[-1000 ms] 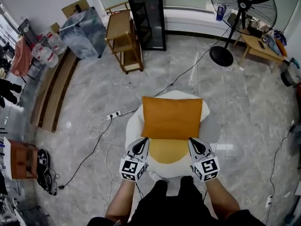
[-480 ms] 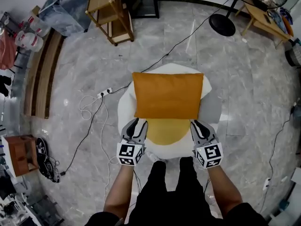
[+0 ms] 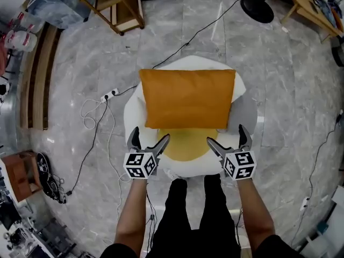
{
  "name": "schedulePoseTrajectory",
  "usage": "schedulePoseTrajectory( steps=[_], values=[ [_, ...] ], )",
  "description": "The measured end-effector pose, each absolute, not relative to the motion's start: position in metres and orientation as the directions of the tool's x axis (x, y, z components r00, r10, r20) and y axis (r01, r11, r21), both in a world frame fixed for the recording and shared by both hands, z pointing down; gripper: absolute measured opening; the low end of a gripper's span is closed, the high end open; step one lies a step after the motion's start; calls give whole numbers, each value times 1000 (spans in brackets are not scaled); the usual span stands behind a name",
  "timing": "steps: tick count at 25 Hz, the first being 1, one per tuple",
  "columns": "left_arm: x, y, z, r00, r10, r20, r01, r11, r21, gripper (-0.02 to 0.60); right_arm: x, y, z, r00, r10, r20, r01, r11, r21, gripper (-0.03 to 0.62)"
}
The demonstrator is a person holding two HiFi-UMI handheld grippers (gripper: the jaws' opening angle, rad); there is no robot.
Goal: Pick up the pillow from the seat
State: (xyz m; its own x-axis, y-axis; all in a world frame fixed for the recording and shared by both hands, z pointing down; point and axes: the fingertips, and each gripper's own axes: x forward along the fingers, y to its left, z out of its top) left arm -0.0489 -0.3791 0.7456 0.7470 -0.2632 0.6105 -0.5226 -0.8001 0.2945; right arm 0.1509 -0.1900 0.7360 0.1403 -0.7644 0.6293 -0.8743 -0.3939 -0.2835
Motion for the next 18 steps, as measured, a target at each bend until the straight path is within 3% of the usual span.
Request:
schedulePoseTrajectory(
  steps=[10,18],
  values=[
    [-46,-416,868,664,-237,709,-538,-810,233,577,191,-198,850,107,-719,687,-864,-409,-294,589],
    [-41,-463,957,633,-210,745,-584,-761,282,577,233,-212,940,85,-688,721,-812,-467,-350,589]
  ],
)
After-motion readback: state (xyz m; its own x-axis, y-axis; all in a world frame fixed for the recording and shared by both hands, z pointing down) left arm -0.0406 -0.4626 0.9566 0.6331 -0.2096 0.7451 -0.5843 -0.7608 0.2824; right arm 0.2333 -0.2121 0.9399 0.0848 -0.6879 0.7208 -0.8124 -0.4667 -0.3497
